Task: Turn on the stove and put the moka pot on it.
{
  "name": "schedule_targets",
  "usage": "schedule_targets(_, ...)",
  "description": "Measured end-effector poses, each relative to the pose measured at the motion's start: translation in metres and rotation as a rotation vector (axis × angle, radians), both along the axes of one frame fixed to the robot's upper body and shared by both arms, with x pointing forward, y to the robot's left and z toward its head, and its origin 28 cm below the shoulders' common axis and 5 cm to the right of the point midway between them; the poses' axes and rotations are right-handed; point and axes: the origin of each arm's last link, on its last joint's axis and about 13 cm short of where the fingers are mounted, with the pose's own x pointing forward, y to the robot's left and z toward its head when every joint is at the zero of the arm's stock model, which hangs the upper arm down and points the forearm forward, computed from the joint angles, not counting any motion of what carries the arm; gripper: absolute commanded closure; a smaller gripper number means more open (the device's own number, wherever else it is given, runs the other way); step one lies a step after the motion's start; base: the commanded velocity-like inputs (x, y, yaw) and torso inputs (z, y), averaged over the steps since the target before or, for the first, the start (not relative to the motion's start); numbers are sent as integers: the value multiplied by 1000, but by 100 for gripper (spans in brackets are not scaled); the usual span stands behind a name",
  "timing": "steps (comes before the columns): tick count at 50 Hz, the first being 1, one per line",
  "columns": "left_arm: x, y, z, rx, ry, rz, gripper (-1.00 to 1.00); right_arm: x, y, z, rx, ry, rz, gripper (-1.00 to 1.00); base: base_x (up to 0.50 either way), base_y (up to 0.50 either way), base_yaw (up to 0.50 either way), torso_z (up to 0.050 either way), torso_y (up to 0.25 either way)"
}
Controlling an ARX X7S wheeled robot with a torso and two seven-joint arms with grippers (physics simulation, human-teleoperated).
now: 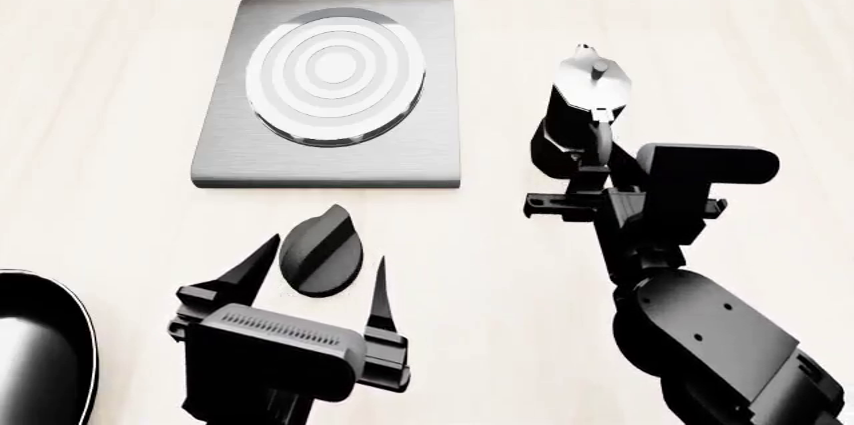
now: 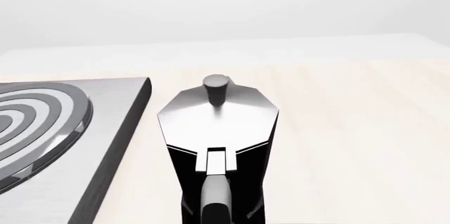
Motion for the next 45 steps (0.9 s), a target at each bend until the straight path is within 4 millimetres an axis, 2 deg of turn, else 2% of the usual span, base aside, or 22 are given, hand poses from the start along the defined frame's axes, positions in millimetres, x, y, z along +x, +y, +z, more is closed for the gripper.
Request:
schedule_targets(27,-2,-2,0,8,-1,-12,-100,-3,-1,5,5,7,-1,100,0,0,0,0,0)
schedule_targets(45,-3,-2,2,10,-3,-13,-100,-2,1,22,-7,-23,18,100,0,0,0,0,0)
